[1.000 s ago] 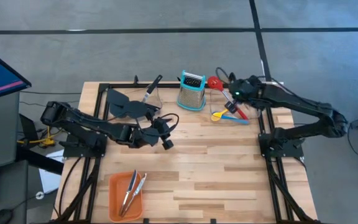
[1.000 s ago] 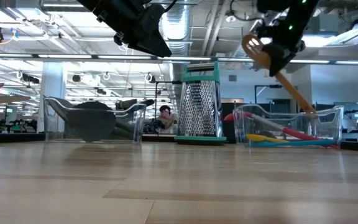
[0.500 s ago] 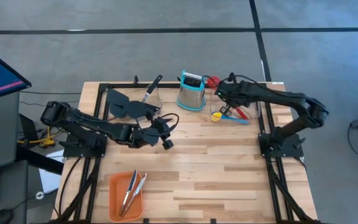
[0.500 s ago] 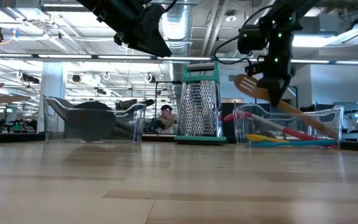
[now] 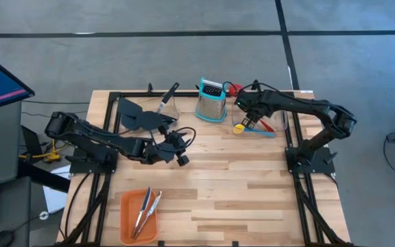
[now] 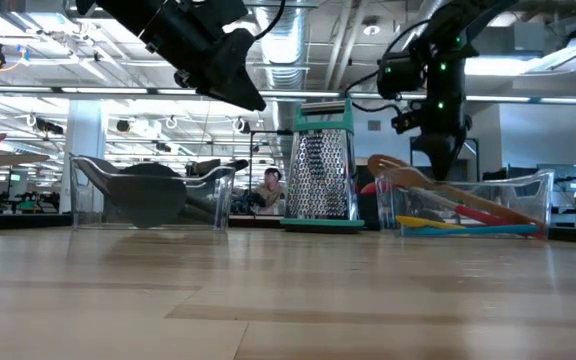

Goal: Pick & Place Kitchen Items
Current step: Return to Home Position

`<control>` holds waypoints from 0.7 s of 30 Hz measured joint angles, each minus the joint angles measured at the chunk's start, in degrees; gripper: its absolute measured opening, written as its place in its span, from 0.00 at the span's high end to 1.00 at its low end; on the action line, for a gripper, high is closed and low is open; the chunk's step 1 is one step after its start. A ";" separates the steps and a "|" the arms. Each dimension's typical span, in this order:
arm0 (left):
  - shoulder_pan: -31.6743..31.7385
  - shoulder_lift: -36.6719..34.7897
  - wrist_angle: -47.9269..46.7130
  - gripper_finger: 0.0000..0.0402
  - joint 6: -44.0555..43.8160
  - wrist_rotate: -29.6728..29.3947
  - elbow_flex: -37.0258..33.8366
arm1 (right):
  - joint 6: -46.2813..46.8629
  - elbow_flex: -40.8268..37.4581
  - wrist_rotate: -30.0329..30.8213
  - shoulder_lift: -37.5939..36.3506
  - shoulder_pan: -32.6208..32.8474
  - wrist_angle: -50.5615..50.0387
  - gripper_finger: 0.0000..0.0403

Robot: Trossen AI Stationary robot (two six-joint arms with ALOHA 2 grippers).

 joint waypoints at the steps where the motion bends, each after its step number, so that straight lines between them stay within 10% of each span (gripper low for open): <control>1: 0.00 0.00 0.02 0.71 -0.01 0.01 -0.01 | -0.24 0.56 0.01 -0.35 0.19 -0.92 0.57; 10: 0.00 0.00 0.31 0.71 0.03 -0.01 -0.01 | 0.32 11.77 0.11 -4.98 3.01 -14.14 0.42; 21: -0.23 0.00 1.63 0.71 9.06 -0.04 -0.01 | 8.61 16.53 -6.42 -16.17 13.63 -14.41 0.84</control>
